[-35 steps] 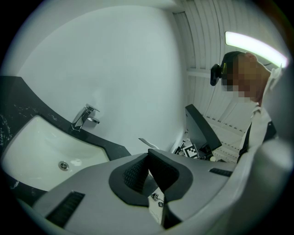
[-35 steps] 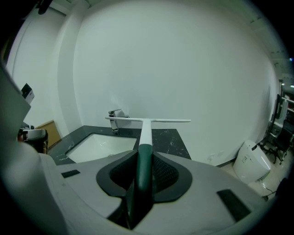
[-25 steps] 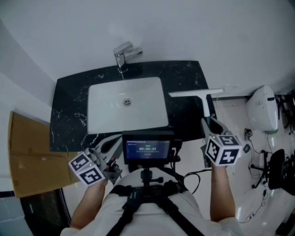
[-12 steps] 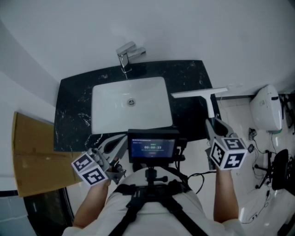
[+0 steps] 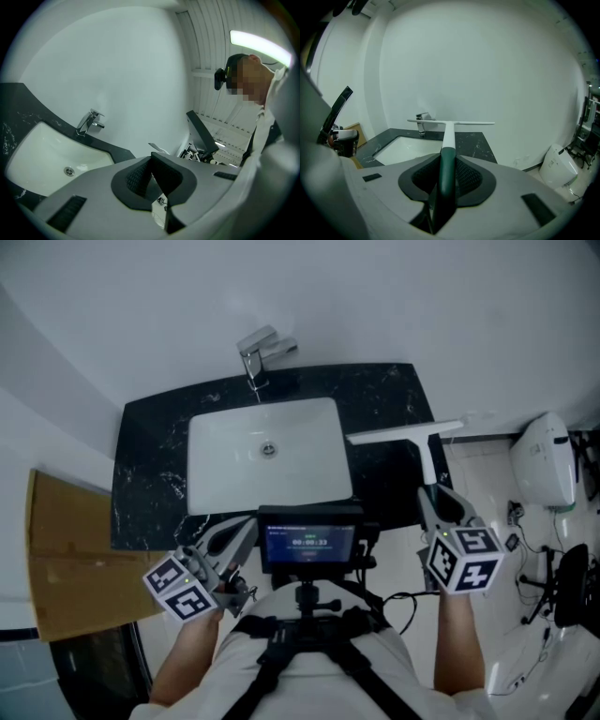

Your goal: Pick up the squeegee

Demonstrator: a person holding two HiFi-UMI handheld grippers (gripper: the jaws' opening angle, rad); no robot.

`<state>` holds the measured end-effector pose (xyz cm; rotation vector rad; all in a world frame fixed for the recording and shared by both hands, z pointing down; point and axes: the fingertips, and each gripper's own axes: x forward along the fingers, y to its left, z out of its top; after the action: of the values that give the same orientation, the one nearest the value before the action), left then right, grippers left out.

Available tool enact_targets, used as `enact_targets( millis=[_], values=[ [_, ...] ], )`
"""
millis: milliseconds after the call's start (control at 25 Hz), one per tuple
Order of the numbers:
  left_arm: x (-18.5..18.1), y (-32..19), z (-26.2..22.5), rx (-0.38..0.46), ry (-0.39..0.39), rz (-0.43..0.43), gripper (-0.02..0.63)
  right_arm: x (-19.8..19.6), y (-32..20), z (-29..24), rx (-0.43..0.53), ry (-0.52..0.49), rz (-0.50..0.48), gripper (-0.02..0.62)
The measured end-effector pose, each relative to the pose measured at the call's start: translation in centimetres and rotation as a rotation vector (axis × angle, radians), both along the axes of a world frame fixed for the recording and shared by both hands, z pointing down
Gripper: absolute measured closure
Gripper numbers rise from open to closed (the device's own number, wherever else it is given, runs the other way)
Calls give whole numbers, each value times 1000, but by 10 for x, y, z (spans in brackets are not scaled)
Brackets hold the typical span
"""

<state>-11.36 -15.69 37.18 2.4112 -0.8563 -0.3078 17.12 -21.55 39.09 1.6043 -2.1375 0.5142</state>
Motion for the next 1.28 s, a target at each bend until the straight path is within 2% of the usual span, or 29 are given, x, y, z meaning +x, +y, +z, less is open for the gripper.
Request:
enact_targets(
  millis=[520,1280],
  values=[
    [-8,-1,-2,9,-11,-17,609,4,3,4,5,-9,22,509],
    [-7,2,-2,1,-14,-19,609,-1,0,8,-4,-12,6,510]
  ],
)
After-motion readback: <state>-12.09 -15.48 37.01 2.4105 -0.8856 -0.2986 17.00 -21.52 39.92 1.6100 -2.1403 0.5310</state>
